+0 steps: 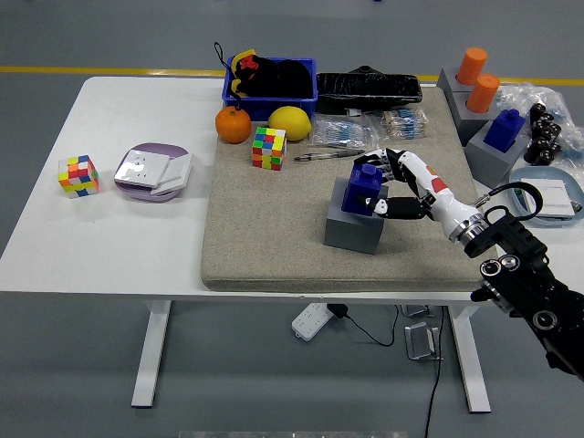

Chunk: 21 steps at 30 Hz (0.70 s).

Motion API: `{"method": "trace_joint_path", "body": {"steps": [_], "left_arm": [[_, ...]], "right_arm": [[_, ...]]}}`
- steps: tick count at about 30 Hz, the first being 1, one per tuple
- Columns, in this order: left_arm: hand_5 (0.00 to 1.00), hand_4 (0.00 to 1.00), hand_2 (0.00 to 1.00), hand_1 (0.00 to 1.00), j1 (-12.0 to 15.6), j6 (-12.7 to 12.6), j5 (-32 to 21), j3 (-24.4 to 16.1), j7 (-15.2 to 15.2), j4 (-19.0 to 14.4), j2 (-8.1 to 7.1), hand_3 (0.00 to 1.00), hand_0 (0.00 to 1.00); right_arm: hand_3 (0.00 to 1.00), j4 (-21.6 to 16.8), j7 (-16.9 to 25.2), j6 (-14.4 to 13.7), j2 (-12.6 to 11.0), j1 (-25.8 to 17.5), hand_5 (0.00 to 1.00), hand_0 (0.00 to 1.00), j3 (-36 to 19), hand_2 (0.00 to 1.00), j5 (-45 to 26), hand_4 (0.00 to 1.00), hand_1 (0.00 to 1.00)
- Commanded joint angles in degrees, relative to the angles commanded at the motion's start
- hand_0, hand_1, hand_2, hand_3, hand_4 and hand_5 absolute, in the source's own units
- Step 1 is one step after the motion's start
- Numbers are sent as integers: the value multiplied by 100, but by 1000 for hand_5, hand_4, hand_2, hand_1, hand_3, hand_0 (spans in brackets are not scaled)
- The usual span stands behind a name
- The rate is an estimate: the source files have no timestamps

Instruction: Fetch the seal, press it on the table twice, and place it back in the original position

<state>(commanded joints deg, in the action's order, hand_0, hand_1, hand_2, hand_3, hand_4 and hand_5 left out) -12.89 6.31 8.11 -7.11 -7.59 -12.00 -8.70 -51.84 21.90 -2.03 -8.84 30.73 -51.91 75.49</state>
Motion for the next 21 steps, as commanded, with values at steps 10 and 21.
{"method": "trace_joint_path", "body": {"steps": [10,21], "left_arm": [[421,790,786,813,12,0,-11,5,0,4,6,836,813],[422,791,785,813,9,2,-17,1,-2,4,12,836,814]], "right_arm": [[690,23,19,18,2,0,2,664,19,641,21,911,650],[754,7,37,58,-4,-6,2,745,-3,718,41,986,720]]}}
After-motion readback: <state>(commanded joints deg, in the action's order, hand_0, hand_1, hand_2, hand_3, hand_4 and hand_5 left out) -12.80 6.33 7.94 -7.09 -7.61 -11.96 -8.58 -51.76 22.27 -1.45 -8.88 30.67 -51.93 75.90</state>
